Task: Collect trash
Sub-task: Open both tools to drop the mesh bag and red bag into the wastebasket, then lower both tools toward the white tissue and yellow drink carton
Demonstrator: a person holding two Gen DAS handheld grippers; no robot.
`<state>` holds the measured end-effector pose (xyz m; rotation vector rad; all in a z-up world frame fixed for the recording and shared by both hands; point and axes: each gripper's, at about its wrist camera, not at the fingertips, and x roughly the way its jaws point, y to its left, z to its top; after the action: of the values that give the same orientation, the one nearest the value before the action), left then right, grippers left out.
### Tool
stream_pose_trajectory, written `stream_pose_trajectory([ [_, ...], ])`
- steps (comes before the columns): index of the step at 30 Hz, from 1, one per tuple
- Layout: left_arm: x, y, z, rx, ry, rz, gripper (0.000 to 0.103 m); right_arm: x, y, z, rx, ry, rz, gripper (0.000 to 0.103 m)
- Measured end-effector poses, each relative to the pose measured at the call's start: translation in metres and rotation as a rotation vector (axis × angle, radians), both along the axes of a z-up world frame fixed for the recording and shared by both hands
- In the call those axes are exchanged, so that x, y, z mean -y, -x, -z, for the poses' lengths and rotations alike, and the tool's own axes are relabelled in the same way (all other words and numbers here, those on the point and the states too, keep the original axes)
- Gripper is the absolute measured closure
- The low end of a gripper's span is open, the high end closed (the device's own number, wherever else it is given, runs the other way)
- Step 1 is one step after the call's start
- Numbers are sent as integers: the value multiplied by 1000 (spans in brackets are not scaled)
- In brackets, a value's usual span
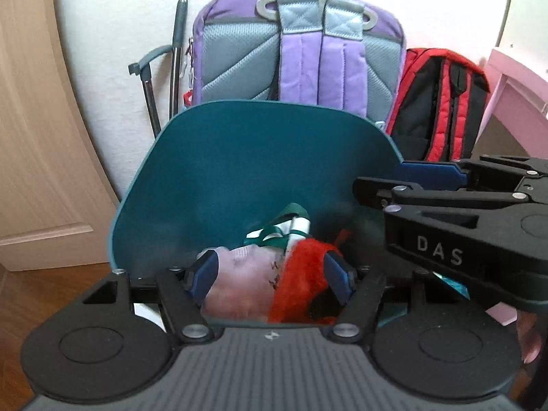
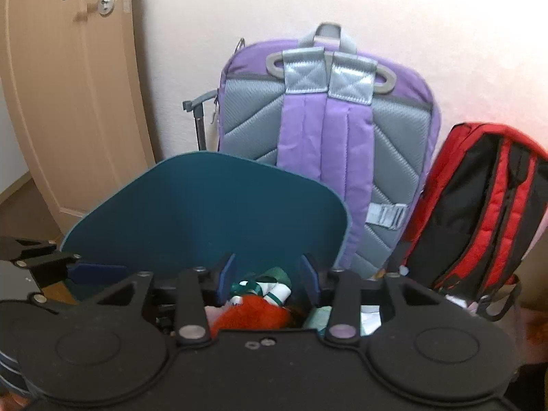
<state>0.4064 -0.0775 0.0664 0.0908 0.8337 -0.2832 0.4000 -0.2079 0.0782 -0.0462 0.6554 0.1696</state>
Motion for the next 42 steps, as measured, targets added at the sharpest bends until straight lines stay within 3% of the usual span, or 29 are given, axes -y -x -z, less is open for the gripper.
stream_pose_trajectory([
  [22, -37, 148, -78, 120, 53, 6, 35, 8, 149, -79, 107, -57, -65, 57],
  [25, -46, 169, -81, 127, 60, 3, 30, 4, 168, -82, 114, -68, -86, 57],
  [33, -73, 213, -62, 108, 49, 8, 26, -9, 215, -64, 101, -75, -171, 56],
  [42, -117, 226, 5, 18, 70, -27, 19, -25, 236, 6, -1, -89, -239, 56],
])
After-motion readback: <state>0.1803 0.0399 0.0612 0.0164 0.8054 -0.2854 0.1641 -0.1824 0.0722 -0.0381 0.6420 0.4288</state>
